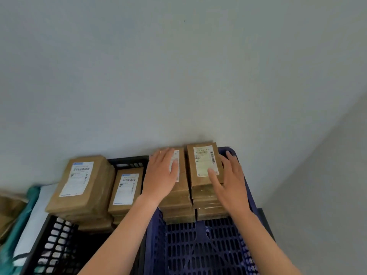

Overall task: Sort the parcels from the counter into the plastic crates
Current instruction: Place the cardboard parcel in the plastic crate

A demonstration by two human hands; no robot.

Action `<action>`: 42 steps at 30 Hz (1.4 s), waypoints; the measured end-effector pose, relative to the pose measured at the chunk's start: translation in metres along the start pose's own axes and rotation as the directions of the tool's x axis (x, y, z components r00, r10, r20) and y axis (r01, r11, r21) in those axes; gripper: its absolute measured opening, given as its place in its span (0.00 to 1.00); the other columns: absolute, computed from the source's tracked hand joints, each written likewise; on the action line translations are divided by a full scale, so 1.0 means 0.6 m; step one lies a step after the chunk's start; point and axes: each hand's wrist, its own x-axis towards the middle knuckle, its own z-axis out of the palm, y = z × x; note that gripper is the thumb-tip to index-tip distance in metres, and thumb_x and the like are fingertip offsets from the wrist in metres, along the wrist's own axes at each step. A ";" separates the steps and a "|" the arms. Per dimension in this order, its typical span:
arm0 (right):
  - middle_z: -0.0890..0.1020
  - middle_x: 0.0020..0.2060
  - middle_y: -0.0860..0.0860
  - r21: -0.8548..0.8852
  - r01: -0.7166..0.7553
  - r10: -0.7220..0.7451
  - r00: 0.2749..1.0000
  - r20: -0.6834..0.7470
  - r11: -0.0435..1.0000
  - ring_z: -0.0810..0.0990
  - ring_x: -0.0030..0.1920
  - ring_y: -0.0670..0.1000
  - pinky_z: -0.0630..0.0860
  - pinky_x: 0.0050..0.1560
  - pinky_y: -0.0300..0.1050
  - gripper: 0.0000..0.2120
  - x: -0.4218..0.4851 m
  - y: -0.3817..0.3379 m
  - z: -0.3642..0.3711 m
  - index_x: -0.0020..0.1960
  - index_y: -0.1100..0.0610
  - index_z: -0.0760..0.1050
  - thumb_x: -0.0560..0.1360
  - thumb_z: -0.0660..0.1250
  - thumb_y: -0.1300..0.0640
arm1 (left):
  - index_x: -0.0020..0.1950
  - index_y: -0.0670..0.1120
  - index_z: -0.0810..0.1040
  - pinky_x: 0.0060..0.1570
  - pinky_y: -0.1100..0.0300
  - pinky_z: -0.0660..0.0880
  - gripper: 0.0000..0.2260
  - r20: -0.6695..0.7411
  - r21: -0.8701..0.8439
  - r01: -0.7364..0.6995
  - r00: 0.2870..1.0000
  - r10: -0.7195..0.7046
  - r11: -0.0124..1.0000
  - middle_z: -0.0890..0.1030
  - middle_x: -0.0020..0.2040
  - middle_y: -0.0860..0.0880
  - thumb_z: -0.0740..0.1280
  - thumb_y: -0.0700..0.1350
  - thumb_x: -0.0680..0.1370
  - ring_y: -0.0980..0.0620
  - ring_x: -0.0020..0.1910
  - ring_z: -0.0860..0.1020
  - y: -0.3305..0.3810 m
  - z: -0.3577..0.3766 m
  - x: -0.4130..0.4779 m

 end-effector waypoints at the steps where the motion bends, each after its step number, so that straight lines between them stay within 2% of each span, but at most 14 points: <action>1: 0.54 0.84 0.45 -0.107 0.119 -0.111 0.991 0.077 0.987 0.46 0.85 0.49 0.48 0.84 0.55 0.29 0.020 -0.008 0.003 0.83 0.45 0.57 0.84 0.54 0.37 | 0.85 0.51 0.56 0.84 0.48 0.49 0.24 0.060 0.041 0.007 0.998 -0.009 0.999 0.57 0.85 0.52 0.50 0.55 0.89 0.50 0.85 0.49 -0.003 0.007 0.000; 3: 0.49 0.85 0.47 -0.261 0.268 -0.205 0.947 0.246 0.927 0.40 0.85 0.51 0.40 0.84 0.54 0.28 0.059 -0.021 0.020 0.85 0.45 0.53 0.87 0.48 0.40 | 0.86 0.52 0.50 0.84 0.46 0.42 0.25 0.149 0.133 0.001 0.989 -0.021 0.991 0.50 0.87 0.51 0.47 0.55 0.89 0.48 0.85 0.42 -0.003 0.026 0.001; 6: 0.45 0.85 0.51 -0.447 0.352 -0.154 0.894 0.421 0.822 0.40 0.84 0.56 0.38 0.83 0.56 0.29 0.080 -0.025 0.052 0.86 0.47 0.43 0.86 0.37 0.41 | 0.86 0.52 0.43 0.83 0.44 0.37 0.27 0.166 0.287 -0.034 0.986 -0.015 0.957 0.42 0.86 0.51 0.43 0.57 0.88 0.46 0.84 0.35 0.000 0.048 -0.001; 8: 0.40 0.83 0.50 -0.489 0.367 -0.125 0.880 0.458 0.791 0.37 0.84 0.56 0.36 0.82 0.55 0.31 0.076 -0.018 0.061 0.85 0.47 0.38 0.83 0.30 0.40 | 0.86 0.52 0.42 0.82 0.45 0.34 0.27 0.157 0.304 -0.031 0.987 -0.018 0.952 0.41 0.86 0.51 0.42 0.58 0.88 0.46 0.84 0.35 -0.001 0.054 0.002; 10: 0.37 0.82 0.50 -0.507 0.379 -0.121 0.874 0.470 0.774 0.36 0.83 0.56 0.35 0.82 0.54 0.32 0.076 -0.012 0.064 0.84 0.47 0.37 0.82 0.28 0.40 | 0.86 0.51 0.43 0.82 0.45 0.34 0.28 0.162 0.303 -0.032 0.987 -0.019 0.953 0.42 0.86 0.51 0.42 0.58 0.88 0.46 0.84 0.36 -0.003 0.058 0.007; 17: 0.43 0.85 0.51 -0.497 0.374 -0.077 0.852 0.518 0.783 0.40 0.84 0.55 0.39 0.84 0.56 0.38 0.079 -0.016 0.064 0.85 0.48 0.41 0.78 0.25 0.38 | 0.86 0.51 0.44 0.82 0.45 0.36 0.28 0.241 0.277 -0.010 0.969 -0.060 0.961 0.43 0.87 0.49 0.45 0.57 0.88 0.45 0.84 0.37 0.000 0.048 0.009; 20: 0.52 0.85 0.51 -0.371 0.276 -0.081 0.882 0.464 0.887 0.48 0.85 0.53 0.45 0.84 0.54 0.30 0.088 -0.029 0.046 0.85 0.50 0.50 0.87 0.44 0.41 | 0.86 0.51 0.48 0.83 0.45 0.40 0.28 0.240 0.225 0.005 0.969 -0.060 0.974 0.48 0.87 0.49 0.50 0.57 0.88 0.44 0.85 0.42 0.010 0.030 0.018; 22: 0.61 0.83 0.49 -0.077 0.092 -0.061 0.938 0.341 0.993 0.57 0.83 0.50 0.55 0.83 0.51 0.27 0.084 -0.051 0.023 0.84 0.49 0.58 0.87 0.52 0.43 | 0.85 0.52 0.54 0.83 0.46 0.47 0.27 0.185 0.071 0.042 0.981 -0.054 0.997 0.55 0.85 0.51 0.54 0.57 0.87 0.46 0.85 0.48 0.023 0.011 0.020; 24: 0.70 0.78 0.44 0.324 -0.079 0.006 0.975 0.220 0.943 0.66 0.78 0.44 0.62 0.80 0.48 0.22 0.069 -0.074 -0.007 0.80 0.45 0.64 0.87 0.55 0.44 | 0.83 0.56 0.61 0.82 0.50 0.56 0.24 0.073 -0.216 0.086 0.995 -0.072 0.973 0.62 0.82 0.56 0.57 0.56 0.87 0.54 0.83 0.56 0.046 -0.012 0.009; 27: 0.78 0.70 0.39 0.614 -0.085 0.058 0.996 0.064 0.785 0.74 0.71 0.39 0.69 0.73 0.41 0.19 0.039 -0.095 -0.046 0.76 0.43 0.70 0.88 0.54 0.46 | 0.78 0.60 0.69 0.72 0.65 0.63 0.19 -0.030 -0.666 0.086 0.989 -0.142 0.741 0.70 0.77 0.64 0.59 0.55 0.87 0.66 0.76 0.65 0.085 -0.046 -0.024; 30: 0.82 0.67 0.42 0.667 -0.086 0.066 0.996 0.056 0.740 0.78 0.68 0.40 0.72 0.70 0.42 0.19 0.018 -0.087 -0.059 0.76 0.46 0.72 0.88 0.53 0.48 | 0.77 0.58 0.72 0.69 0.68 0.65 0.17 -0.057 -0.776 0.059 0.985 -0.164 0.628 0.74 0.74 0.64 0.58 0.53 0.87 0.68 0.73 0.69 0.098 -0.059 -0.055; 34: 0.84 0.64 0.43 0.644 -0.097 0.063 0.995 0.075 0.759 0.79 0.67 0.42 0.72 0.75 0.52 0.17 0.008 -0.079 -0.040 0.72 0.46 0.75 0.88 0.54 0.49 | 0.75 0.58 0.74 0.69 0.66 0.67 0.16 -0.056 -0.788 0.067 0.982 -0.180 0.613 0.77 0.71 0.62 0.60 0.51 0.88 0.65 0.71 0.72 0.081 -0.069 -0.078; 37: 0.84 0.62 0.45 0.632 -0.096 0.053 0.995 0.086 0.769 0.80 0.66 0.43 0.72 0.75 0.54 0.17 -0.001 -0.101 -0.020 0.72 0.49 0.76 0.88 0.55 0.50 | 0.73 0.55 0.76 0.71 0.63 0.69 0.14 -0.104 -0.810 0.053 0.967 -0.233 0.583 0.79 0.69 0.60 0.60 0.48 0.88 0.63 0.71 0.74 0.061 -0.093 -0.096; 42: 0.85 0.61 0.41 0.610 -0.048 -0.042 0.990 0.132 0.791 0.80 0.65 0.43 0.72 0.74 0.55 0.15 -0.024 -0.186 0.030 0.68 0.44 0.77 0.88 0.56 0.47 | 0.72 0.54 0.76 0.67 0.71 0.69 0.14 -0.181 -0.827 0.027 0.933 -0.310 0.562 0.80 0.68 0.59 0.61 0.46 0.87 0.65 0.69 0.75 -0.001 -0.157 -0.148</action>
